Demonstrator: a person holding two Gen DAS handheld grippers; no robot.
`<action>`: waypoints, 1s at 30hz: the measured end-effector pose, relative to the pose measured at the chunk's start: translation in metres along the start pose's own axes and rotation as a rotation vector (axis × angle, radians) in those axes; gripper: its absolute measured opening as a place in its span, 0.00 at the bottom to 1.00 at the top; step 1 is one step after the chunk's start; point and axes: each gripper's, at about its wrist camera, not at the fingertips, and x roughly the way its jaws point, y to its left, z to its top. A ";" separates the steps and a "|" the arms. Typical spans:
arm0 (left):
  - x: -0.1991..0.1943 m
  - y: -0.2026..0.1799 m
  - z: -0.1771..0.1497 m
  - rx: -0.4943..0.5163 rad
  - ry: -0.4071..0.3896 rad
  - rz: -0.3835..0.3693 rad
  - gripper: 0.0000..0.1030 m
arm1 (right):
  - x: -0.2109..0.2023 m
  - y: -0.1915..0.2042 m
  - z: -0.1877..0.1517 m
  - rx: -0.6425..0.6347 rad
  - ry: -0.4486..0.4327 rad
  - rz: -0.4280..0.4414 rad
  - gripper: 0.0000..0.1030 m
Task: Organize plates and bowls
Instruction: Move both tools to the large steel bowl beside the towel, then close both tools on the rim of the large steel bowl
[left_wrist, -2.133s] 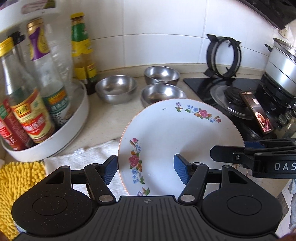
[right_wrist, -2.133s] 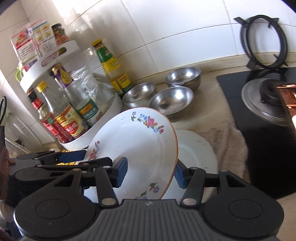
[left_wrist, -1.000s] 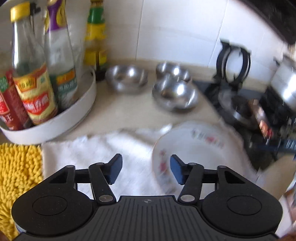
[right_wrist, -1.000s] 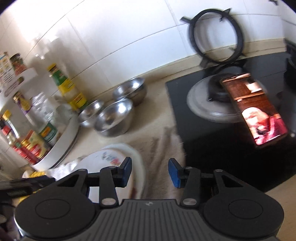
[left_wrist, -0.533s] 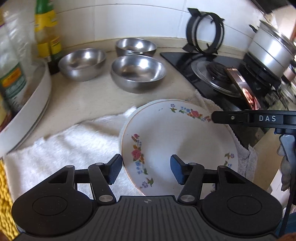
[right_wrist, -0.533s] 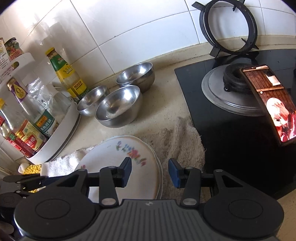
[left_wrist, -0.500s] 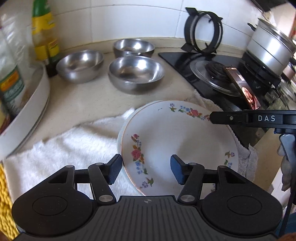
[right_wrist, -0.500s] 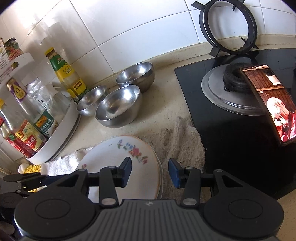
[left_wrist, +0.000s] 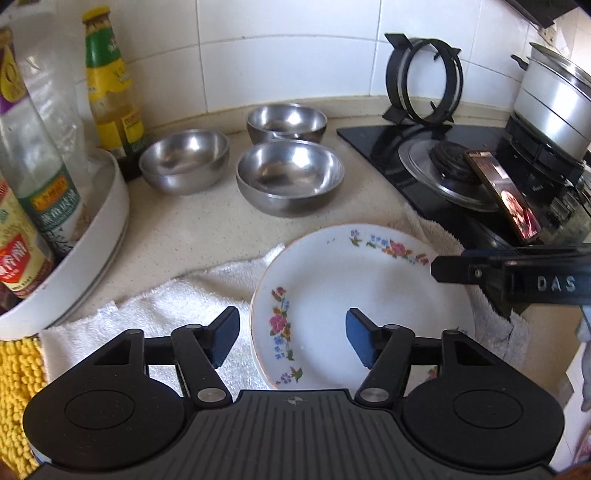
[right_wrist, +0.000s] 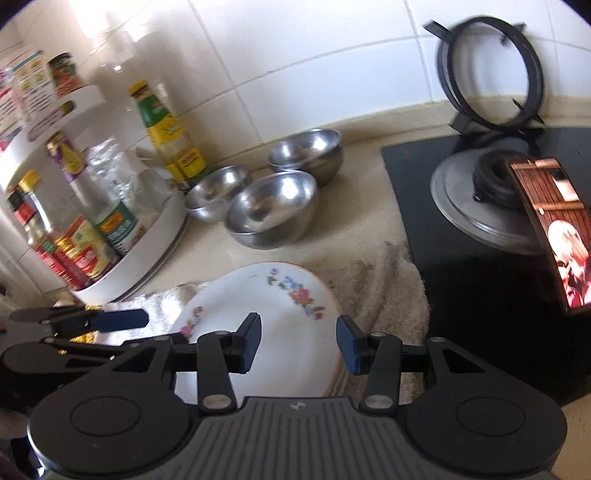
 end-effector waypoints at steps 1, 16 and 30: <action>-0.002 -0.002 0.001 0.000 -0.005 0.013 0.71 | -0.001 0.002 0.000 -0.010 0.003 0.007 0.60; -0.011 -0.014 0.013 -0.011 -0.050 0.161 0.88 | 0.002 0.009 0.024 -0.109 0.025 0.035 0.69; 0.058 0.037 0.091 -0.109 0.018 0.066 0.83 | 0.087 0.016 0.114 -0.062 0.101 -0.130 0.69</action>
